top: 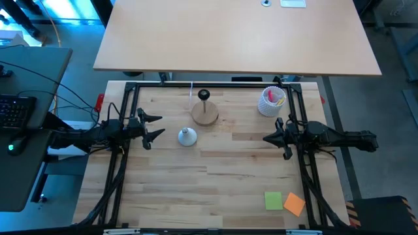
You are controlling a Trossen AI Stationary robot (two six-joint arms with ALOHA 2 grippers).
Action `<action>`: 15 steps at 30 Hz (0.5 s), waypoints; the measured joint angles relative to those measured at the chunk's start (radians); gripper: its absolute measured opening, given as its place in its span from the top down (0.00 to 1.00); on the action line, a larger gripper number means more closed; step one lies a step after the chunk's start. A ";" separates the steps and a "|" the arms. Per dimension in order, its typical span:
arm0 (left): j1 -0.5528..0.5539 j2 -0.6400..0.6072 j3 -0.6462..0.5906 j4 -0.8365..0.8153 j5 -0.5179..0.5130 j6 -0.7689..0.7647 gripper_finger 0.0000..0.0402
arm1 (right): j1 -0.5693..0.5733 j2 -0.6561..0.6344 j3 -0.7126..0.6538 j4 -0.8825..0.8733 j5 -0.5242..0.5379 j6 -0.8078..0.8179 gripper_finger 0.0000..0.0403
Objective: Screw lightbulb
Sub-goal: Return to Home Position
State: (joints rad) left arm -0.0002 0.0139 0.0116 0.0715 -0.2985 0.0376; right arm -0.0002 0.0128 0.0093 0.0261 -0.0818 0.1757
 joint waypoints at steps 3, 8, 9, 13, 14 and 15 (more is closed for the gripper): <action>0.000 0.000 0.000 0.000 0.000 0.000 0.31 | 0.000 0.000 0.000 0.000 0.000 0.000 1.00; 0.000 0.000 0.000 0.000 0.000 0.000 0.31 | 0.000 0.000 0.000 0.000 0.000 0.000 1.00; 0.000 0.000 0.000 0.000 0.000 0.000 0.31 | 0.000 0.000 0.000 0.000 0.000 0.000 1.00; 0.000 0.000 0.000 -0.001 0.000 0.001 0.31 | 0.000 0.000 0.000 0.000 0.000 0.000 1.00; 0.000 0.000 0.000 -0.005 0.000 -0.002 0.31 | 0.000 0.000 0.000 0.000 0.000 0.000 1.00; 0.000 0.000 0.000 -0.018 0.002 -0.039 0.31 | 0.000 0.000 0.000 0.000 0.000 0.000 1.00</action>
State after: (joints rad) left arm -0.0005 0.0135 0.0119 0.0540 -0.2961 -0.0017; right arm -0.0002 0.0128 0.0090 0.0261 -0.0818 0.1757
